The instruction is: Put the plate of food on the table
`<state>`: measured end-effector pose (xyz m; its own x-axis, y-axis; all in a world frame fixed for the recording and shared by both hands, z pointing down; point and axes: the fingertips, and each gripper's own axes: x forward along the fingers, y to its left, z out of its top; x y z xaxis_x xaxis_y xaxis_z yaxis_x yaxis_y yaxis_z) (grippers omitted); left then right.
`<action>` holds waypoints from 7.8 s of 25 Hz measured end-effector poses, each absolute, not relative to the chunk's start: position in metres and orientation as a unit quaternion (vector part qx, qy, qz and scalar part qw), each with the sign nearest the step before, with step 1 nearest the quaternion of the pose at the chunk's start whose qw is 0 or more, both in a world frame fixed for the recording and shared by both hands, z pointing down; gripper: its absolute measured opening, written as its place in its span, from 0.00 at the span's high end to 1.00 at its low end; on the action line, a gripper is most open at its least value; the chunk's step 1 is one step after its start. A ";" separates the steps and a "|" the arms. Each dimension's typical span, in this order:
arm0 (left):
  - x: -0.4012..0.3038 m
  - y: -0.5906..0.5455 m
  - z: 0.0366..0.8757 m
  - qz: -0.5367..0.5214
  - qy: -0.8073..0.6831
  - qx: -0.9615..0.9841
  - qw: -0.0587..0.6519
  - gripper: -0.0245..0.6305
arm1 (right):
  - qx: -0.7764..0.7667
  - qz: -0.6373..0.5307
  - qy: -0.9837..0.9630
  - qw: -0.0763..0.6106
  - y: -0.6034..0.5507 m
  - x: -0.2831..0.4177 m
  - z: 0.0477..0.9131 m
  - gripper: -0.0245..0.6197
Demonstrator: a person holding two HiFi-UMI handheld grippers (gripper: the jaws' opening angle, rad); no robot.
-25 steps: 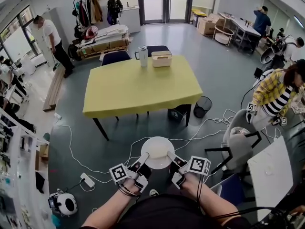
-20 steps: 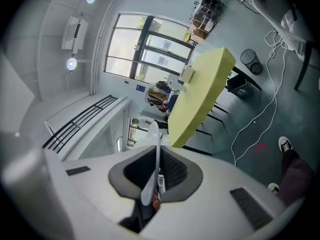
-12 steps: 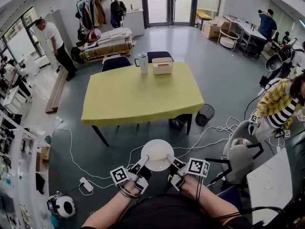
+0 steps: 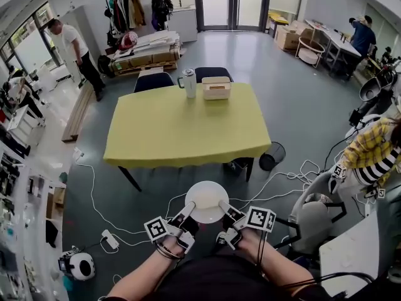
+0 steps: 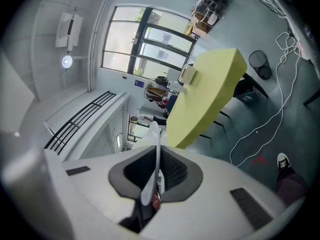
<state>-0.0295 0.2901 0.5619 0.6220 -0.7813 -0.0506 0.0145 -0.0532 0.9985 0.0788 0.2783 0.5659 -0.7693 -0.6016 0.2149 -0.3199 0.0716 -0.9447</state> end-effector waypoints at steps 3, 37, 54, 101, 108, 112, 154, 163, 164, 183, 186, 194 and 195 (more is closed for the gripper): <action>-0.023 0.271 0.563 -0.325 -0.302 0.647 0.620 0.88 | -0.315 -0.604 0.724 0.111 0.258 0.085 0.569 0.92; -0.008 0.072 0.584 -0.340 -0.315 0.640 0.613 0.88 | -0.310 -0.600 0.732 0.088 0.054 0.099 0.589 0.92; -0.083 -0.143 0.564 -0.307 -0.282 0.651 0.634 0.88 | -0.350 -0.593 0.718 0.098 -0.153 0.024 0.571 0.92; -0.095 -0.374 0.698 -0.258 -0.315 0.644 0.647 0.88 | -0.344 -0.610 0.710 0.064 -0.388 0.011 0.704 0.92; -0.082 -0.405 0.764 -0.278 -0.310 0.624 0.661 0.88 | -0.338 -0.615 0.709 0.073 -0.417 0.020 0.776 0.92; -0.081 -0.413 0.802 -0.270 -0.321 0.620 0.663 0.88 | -0.342 -0.621 0.702 0.069 -0.424 0.025 0.812 0.92; -0.094 -0.432 0.899 -0.092 -0.521 0.581 0.618 0.88 | -0.445 -0.591 0.671 -0.045 -0.440 0.030 0.900 0.87; -0.096 -0.432 0.899 0.031 -0.562 0.619 0.547 0.88 | -0.459 -0.574 0.676 -0.062 -0.440 0.037 0.900 0.84; -0.096 -0.431 0.901 0.049 -0.565 0.621 0.541 0.87 | -0.459 -0.573 0.676 -0.062 -0.440 0.037 0.900 0.84; -0.104 -0.422 0.862 0.201 -0.590 0.689 0.370 0.91 | -0.485 -0.457 0.734 -0.129 -0.446 0.064 0.864 0.90; -0.102 -0.417 0.842 0.202 -0.588 0.704 0.344 0.95 | -0.474 -0.406 0.769 -0.140 -0.441 0.064 0.840 0.93; -0.107 -0.383 0.801 0.189 -0.575 0.726 0.327 0.95 | -0.441 -0.306 0.826 -0.175 -0.401 0.060 0.784 0.94; -0.109 -0.378 0.793 0.188 -0.572 0.730 0.324 0.95 | -0.437 -0.296 0.831 -0.178 -0.396 0.060 0.776 0.94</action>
<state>-0.1087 -0.3777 0.7934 0.2741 -0.7137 0.6446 -0.9568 -0.1349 0.2575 0.0599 -0.3957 0.7759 -0.5556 -0.6206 0.5534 -0.8307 0.4437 -0.3364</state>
